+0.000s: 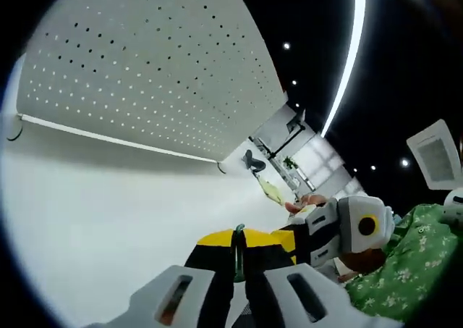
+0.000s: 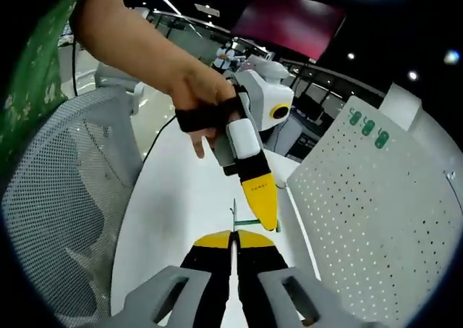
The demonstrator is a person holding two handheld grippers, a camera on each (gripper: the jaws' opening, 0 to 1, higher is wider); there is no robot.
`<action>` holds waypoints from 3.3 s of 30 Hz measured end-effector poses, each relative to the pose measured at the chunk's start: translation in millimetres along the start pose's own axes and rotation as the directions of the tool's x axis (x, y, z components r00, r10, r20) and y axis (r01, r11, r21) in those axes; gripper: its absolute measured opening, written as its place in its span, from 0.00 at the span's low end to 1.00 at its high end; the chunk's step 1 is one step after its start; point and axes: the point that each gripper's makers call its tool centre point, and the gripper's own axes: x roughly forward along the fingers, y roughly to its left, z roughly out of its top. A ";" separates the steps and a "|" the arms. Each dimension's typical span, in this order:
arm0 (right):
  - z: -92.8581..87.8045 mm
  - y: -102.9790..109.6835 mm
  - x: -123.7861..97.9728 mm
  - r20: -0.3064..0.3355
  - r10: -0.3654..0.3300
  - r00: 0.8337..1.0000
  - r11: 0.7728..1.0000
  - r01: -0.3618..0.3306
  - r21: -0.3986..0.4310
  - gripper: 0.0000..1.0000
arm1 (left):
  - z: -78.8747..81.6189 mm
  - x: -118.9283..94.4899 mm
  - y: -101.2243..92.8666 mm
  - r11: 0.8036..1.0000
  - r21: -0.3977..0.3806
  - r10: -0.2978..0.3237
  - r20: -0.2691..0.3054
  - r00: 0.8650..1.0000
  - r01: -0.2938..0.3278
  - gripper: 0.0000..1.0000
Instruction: Insert the hook assembly into the mounting plate slot until the hook locks in place.
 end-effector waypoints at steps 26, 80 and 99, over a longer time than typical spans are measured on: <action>9.7 -33.3 -18.1 0.179 -0.033 0.983 0.688 -0.108 0.717 0.07 | 45.1 -25.7 -31.6 0.946 0.316 -0.040 0.343 0.938 -0.075 0.02; 29.7 -66.6 -36.2 0.299 -0.160 0.941 0.321 -0.237 0.917 0.02 | 54.8 -34.0 -71.9 0.789 0.583 -0.071 0.402 0.913 -0.195 0.02; 23.5 -81.8 -40.4 0.258 -0.237 0.936 0.361 -0.162 0.918 0.01 | 46.8 -22.2 -68.4 0.653 0.690 0.060 0.364 0.930 -0.312 0.03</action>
